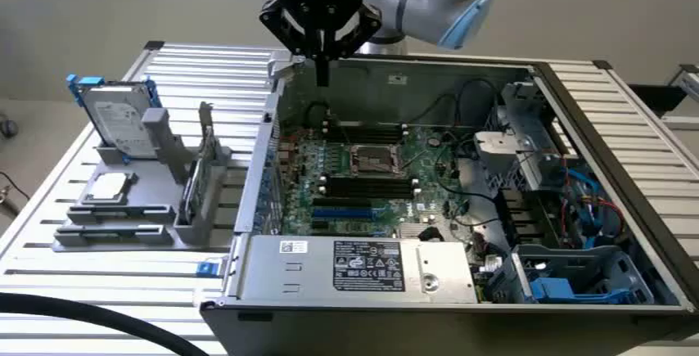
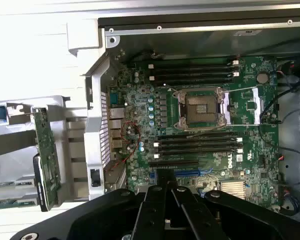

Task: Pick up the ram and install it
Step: 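Reach for the ram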

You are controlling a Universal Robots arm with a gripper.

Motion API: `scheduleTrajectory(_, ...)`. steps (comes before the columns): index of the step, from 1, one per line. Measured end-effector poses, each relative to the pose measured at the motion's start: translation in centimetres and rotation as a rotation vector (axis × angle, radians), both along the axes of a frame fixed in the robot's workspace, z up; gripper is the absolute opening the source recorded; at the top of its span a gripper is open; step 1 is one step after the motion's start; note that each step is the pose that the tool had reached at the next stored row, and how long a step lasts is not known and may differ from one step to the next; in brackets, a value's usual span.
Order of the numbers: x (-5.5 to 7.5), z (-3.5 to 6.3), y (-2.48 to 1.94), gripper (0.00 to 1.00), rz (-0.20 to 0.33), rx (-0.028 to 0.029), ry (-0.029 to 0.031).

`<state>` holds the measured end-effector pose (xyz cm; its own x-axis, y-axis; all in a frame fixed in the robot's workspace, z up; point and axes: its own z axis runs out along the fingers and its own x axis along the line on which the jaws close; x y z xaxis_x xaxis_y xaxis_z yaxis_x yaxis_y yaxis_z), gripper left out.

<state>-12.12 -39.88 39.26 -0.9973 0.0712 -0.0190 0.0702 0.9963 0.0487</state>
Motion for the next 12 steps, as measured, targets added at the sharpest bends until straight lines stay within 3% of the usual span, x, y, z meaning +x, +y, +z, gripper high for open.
scheduleTrajectory(10, -0.02, 0.0, 0.0, 0.11, 0.0, 0.0, 0.0016)
scheduleTrajectory(12, -0.73, -0.01, 0.0, 0.11, 0.0, -0.0001, 0.0031)
